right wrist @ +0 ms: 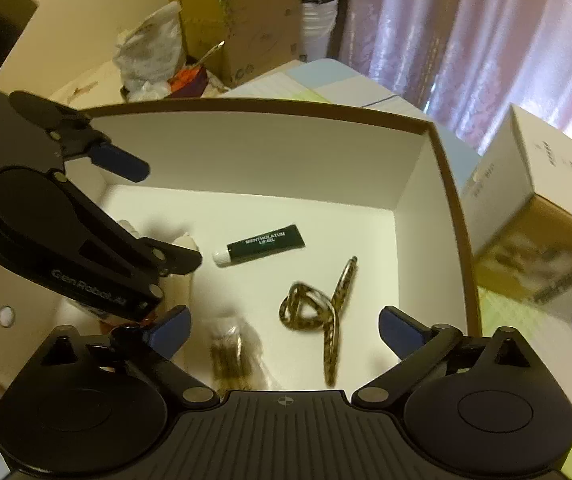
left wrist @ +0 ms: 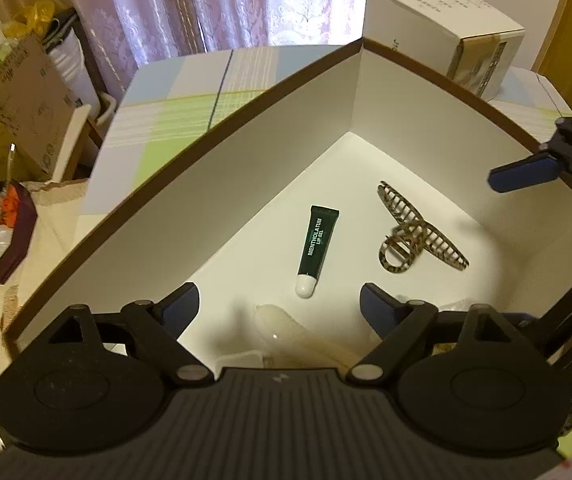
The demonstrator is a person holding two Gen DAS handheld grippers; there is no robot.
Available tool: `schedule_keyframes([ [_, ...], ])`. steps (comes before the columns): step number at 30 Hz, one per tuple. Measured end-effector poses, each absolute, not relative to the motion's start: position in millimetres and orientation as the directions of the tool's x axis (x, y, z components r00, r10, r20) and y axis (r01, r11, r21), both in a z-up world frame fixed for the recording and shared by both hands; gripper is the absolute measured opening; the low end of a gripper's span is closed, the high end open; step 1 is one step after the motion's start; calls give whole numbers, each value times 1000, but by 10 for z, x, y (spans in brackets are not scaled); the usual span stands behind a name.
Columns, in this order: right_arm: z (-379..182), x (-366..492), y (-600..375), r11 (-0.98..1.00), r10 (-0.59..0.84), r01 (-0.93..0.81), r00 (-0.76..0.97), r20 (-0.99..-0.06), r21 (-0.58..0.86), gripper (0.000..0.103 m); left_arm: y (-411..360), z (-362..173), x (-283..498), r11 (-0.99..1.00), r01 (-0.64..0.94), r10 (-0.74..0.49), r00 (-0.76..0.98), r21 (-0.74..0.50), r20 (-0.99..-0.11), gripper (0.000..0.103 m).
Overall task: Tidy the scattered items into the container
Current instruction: 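Open both tools to drop the lip gel tube and clip into the box, then withdraw both tools from the box back toward the remaining items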
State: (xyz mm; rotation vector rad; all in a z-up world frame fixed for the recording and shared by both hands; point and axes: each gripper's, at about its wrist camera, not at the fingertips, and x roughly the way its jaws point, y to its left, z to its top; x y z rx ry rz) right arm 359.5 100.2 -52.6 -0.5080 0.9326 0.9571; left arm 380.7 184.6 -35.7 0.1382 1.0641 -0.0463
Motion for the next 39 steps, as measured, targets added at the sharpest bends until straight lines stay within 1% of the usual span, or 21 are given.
schedule_keyframes([
  [7, -295, 3411, 749, 532, 496, -846, 278, -823, 35, 101, 1826, -105, 3490, 994, 71, 34, 514, 82, -857, 88],
  [18, -12, 3038, 506, 558, 543, -830, 338, -768, 29, 101, 1750, 299, 2942, 997, 27, 41, 588, 70, -808, 88],
  [35, 149, 2476, 180, 540, 586, -840, 341, -735, 42, 101, 1468, 458, 2191, 996, 2, 72, 618, 93, -783, 89],
  [39, 197, 2335, 82, 538, 591, -842, 342, -731, 41, 101, 1386, 505, 2025, 995, -5, 82, 624, 101, -777, 90],
])
